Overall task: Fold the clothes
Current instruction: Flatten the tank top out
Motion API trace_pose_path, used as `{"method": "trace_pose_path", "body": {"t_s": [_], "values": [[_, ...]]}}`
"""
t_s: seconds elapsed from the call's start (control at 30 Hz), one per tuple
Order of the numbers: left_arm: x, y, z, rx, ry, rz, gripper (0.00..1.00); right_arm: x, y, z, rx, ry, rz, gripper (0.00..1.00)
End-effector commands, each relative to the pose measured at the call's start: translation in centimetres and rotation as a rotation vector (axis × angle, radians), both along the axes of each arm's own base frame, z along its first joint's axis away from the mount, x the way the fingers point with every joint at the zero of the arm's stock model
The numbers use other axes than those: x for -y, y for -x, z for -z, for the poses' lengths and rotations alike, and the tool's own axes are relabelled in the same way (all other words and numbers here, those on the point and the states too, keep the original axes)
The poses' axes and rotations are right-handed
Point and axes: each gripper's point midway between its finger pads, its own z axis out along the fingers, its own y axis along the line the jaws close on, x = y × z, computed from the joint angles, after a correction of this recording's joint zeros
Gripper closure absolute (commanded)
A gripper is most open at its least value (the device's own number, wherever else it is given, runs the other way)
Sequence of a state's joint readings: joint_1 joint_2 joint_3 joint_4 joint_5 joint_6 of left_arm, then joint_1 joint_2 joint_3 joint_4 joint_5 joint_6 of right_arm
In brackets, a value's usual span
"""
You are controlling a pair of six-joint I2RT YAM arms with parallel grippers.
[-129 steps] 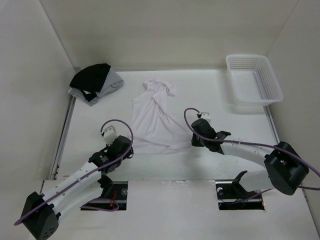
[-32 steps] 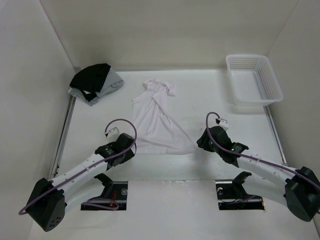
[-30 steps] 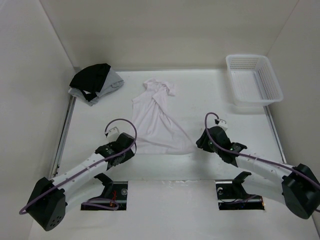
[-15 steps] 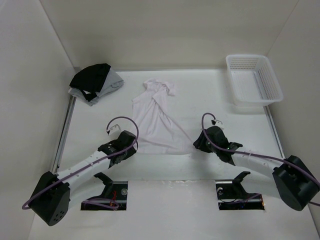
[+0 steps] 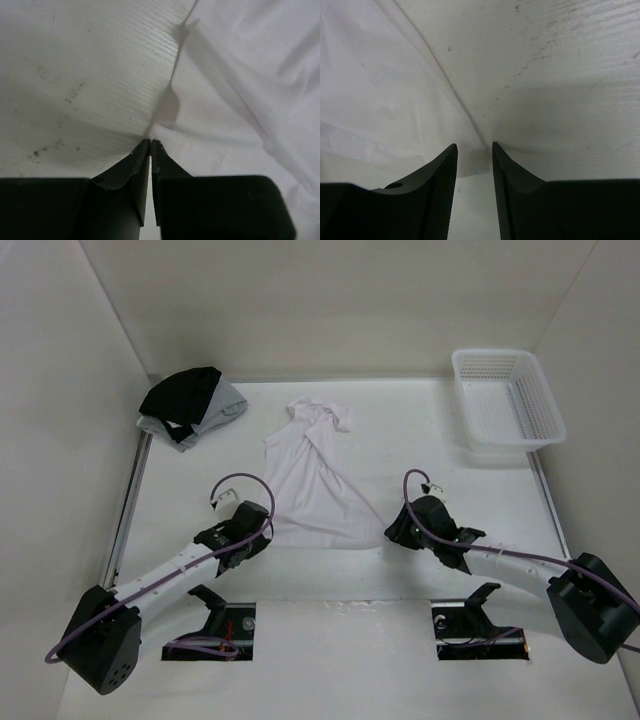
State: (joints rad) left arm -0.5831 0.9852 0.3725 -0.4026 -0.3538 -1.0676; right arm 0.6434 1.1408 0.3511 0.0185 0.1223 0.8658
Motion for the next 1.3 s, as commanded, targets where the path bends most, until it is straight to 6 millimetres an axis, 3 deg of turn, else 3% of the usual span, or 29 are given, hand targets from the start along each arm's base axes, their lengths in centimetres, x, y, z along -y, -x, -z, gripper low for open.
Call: {"method": "trace_pose_path", "body": {"t_s": [0.0,0.17,0.3,0.4,0.47,0.53,0.63,0.77,0.93,1.03,1.1,1.17,1.27], "values": [[-0.3,0.3,0.0,0.009,-0.003,0.013,0.96,-0.6,0.4,-0.5,0.009,-0.038,-0.008,0.62],[-0.2,0.1,-0.8,0.042,0.012,0.022,0.97,-0.8,0.5,-0.5,0.003,-0.04,-0.015,0.66],[0.1,-0.1,-1.2,0.052,0.01,0.035,0.98,-1.2,0.2,-0.4,-0.001,-0.039,-0.021,0.85],[0.7,-0.7,-3.1,0.096,0.015,0.065,1.0,-1.8,-0.6,-2.9,0.07,-0.09,-0.024,0.97],[1.1,-1.6,-6.2,0.167,0.01,0.088,1.0,-1.8,-1.2,-6.5,0.164,-0.13,-0.028,0.99],[1.1,-2.4,-11.0,0.273,0.002,0.106,1.0,-1.6,-1.3,-11.4,0.268,-0.165,-0.033,1.0],[-0.2,-3.0,-20.7,0.484,-0.013,0.087,1.0,0.0,-0.8,-20.2,0.446,-0.173,-0.023,1.0],[-1.9,-2.5,-33.3,0.761,0.026,0.051,1.0,1.9,0.5,-32.2,0.668,-0.189,-0.014,1.0],[-3.2,-1.1,-44.8,1.012,0.105,0.022,1.0,3.5,2.5,-44.0,0.865,-0.219,-0.009,1.0],[-4.6,-0.1,-50.3,1.127,0.127,-0.012,1.0,4.5,4.0,-50.2,0.962,-0.245,-0.015,1.0],[-5.2,0.2,-52.8,1.176,0.122,-0.022,1.0,4.5,4.8,-53.1,1.003,-0.252,-0.04,1.0],[-4.6,-0.3,-54.0,1.194,0.113,-0.013,1.0,4.0,4.7,-54.5,1.027,-0.231,-0.056,1.0],[-2.6,-2.3,-53.5,1.167,0.077,0.007,0.99,2.8,2.9,-54.2,1.025,-0.191,-0.047,1.0]]}}
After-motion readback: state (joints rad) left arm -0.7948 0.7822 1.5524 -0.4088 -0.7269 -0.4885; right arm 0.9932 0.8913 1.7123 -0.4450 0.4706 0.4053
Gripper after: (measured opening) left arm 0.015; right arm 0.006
